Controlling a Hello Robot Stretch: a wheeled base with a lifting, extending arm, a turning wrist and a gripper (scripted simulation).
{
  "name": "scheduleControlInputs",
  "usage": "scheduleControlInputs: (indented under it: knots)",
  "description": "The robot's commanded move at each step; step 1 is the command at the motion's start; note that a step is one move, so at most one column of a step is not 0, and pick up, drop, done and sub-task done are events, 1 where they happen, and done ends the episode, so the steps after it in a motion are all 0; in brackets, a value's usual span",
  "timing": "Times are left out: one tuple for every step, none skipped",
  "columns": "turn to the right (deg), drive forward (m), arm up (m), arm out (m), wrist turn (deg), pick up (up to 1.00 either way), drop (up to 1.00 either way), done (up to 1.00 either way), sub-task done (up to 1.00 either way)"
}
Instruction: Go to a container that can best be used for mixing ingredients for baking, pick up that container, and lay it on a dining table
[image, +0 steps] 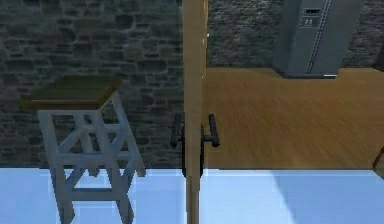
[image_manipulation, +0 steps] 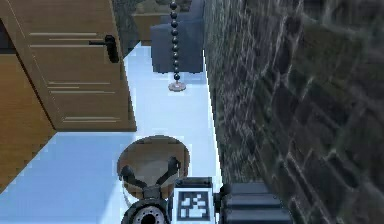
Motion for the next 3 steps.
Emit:
scheduleControlInputs:
  knots:
    - [0.0, 0.05, 0.00, 0.00, 0.0, 0.00, 0.00, 0.00, 0.00]
    - [-45.0, 0.00, 0.00, 0.00, 0.0, 0.00, 0.00, 0.00, 0.00]
    - [-24.0, 0.00, 0.00, 0.00, 0.0, 0.00, 0.00, 0.00, 0.00]
